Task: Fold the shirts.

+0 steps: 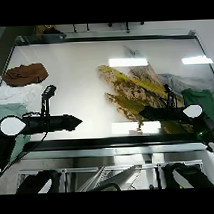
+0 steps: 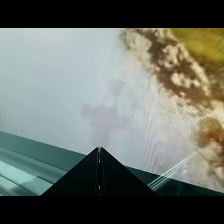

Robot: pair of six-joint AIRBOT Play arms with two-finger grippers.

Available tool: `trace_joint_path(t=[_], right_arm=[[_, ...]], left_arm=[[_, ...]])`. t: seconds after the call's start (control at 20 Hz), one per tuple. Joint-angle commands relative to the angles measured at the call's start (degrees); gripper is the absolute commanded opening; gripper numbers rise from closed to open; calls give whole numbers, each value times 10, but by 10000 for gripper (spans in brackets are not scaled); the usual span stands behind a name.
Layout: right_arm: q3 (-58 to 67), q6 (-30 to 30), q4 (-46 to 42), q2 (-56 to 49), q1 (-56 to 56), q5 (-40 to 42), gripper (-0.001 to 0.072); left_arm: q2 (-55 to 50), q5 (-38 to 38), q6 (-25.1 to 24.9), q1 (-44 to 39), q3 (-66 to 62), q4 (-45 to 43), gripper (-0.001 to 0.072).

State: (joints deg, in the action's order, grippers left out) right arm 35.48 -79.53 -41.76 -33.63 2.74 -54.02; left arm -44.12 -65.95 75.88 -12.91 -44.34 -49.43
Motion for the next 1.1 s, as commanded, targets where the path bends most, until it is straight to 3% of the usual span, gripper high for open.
trace_joint_path(t=[0.0,0.3,0.4,0.7,0.75,0.8,0.85,0.95,1.05], right_arm=[[0,0,0,0,0,0,18],[0,0,0,0,0,0,18],[0,0,0,0,0,0,18],[0,0,0,0,0,0,18],[0,0,0,0,0,0,18],[0,0,0,0,0,0,18],[0,0,0,0,0,0,18],[0,0,0,0,0,0,18],[0,0,0,0,0,0,18]], left_arm=[[0,2,-2,0,0,-1,16],[0,10,-2,2,0,-4,16],[-11,16,-2,25,-33,-47,16],[-185,49,10,206,-302,-202,19],[-231,65,-3,230,-353,-221,94],[-287,87,-29,251,-409,-235,543],[-343,116,-42,267,-459,-247,697],[-475,151,-84,287,-570,-266,697],[-599,149,-90,296,-671,-282,697]])
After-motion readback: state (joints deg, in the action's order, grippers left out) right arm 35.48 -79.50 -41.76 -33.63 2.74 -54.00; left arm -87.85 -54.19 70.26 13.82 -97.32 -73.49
